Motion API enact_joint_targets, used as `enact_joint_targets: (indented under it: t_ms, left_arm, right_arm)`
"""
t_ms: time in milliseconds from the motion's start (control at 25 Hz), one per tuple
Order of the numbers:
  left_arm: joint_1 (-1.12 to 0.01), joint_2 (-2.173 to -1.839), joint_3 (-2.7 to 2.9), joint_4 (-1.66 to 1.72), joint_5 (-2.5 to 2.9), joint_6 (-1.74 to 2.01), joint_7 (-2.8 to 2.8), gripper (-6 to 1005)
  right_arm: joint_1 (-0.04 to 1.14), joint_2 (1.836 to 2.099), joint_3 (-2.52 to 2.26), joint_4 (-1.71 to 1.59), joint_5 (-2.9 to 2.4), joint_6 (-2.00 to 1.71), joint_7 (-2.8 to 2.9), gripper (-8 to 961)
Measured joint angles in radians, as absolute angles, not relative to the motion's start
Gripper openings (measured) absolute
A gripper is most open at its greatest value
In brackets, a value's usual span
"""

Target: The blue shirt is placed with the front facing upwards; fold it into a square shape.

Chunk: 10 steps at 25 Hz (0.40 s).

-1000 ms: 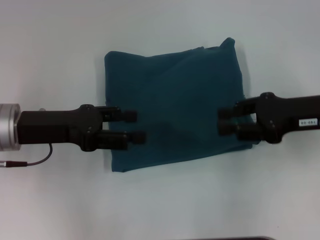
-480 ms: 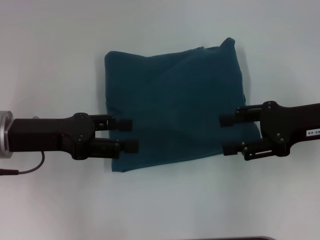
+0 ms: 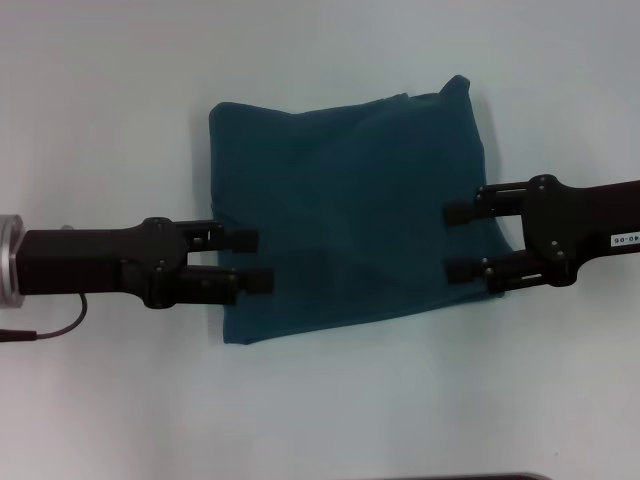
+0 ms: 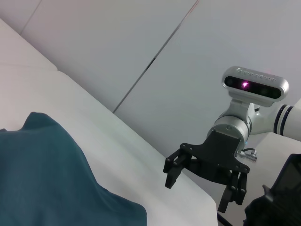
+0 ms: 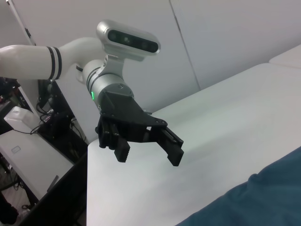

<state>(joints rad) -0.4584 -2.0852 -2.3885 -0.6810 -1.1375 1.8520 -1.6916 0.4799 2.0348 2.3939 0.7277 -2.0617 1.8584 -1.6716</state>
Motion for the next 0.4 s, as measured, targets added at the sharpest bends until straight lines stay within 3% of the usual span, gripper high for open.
enact_joint_targets:
  t_ms: [400]
  left_arm:
    - [-0.464,-2.084,-2.388,-0.681,-1.137,1.839,-1.694,806]
  right_arm:
    - [0.48,2.032,2.391,0.729,-2.062,1.847,-1.673,795]
